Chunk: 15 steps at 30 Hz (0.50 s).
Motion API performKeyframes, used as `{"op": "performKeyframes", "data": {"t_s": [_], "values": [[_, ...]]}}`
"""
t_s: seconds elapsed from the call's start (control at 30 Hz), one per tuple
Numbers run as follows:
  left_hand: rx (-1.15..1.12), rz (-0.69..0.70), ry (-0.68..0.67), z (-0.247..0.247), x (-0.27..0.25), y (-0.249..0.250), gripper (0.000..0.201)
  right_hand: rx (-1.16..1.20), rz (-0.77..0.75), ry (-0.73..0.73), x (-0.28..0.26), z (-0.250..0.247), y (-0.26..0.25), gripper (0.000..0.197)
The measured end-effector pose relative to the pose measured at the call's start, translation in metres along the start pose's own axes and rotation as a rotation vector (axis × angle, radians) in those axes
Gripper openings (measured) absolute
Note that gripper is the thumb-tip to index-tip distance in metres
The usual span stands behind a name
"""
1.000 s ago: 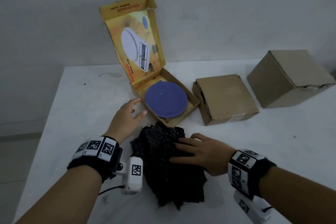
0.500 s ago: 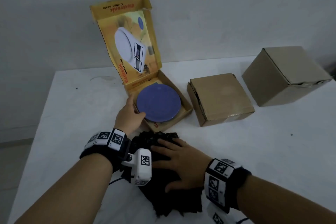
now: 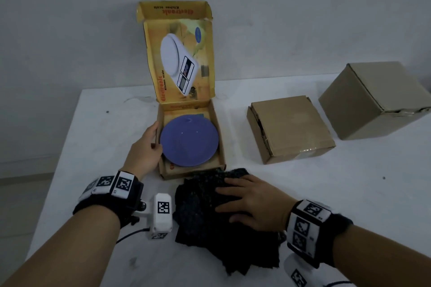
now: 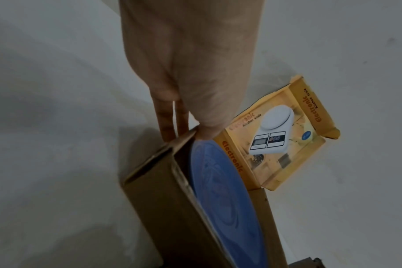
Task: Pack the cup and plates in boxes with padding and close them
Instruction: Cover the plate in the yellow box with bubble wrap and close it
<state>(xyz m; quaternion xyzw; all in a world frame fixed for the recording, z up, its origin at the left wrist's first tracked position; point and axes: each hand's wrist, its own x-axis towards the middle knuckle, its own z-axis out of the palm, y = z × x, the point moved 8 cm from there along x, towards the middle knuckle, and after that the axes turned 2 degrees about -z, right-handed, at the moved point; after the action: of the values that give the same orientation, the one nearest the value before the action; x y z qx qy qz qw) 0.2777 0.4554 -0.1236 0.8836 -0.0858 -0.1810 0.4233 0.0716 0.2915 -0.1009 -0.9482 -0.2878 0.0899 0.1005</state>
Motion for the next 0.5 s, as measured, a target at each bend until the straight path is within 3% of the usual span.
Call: {"op": "performKeyframes", "data": {"t_s": [0.07,0.13,0.27,0.37,0.43,0.5], "values": [[-0.012,-0.013,0.001,0.001,-0.002,-0.003,0.062,0.007,-0.059,0.156,0.005,-0.021,-0.001,0.03],[-0.007,-0.009,-0.004,0.002,-0.004,-0.003,0.063,0.101,0.009,0.316,0.01,-0.05,0.007,0.03],[-0.019,-0.014,0.003,0.002,-0.006,-0.005,0.063,0.31,0.514,0.627,0.012,-0.097,0.058,0.025],[-0.022,-0.001,0.036,0.003,-0.006,-0.003,0.063,0.543,0.83,0.622,0.019,-0.094,0.086,0.033],[-0.009,-0.006,0.062,0.003,-0.007,-0.003,0.063,0.657,0.894,0.541,0.028,-0.085,0.092,0.042],[0.007,-0.006,0.072,0.004,-0.009,-0.003,0.063,0.737,0.864,0.501,0.038,-0.077,0.094,0.021]]}}
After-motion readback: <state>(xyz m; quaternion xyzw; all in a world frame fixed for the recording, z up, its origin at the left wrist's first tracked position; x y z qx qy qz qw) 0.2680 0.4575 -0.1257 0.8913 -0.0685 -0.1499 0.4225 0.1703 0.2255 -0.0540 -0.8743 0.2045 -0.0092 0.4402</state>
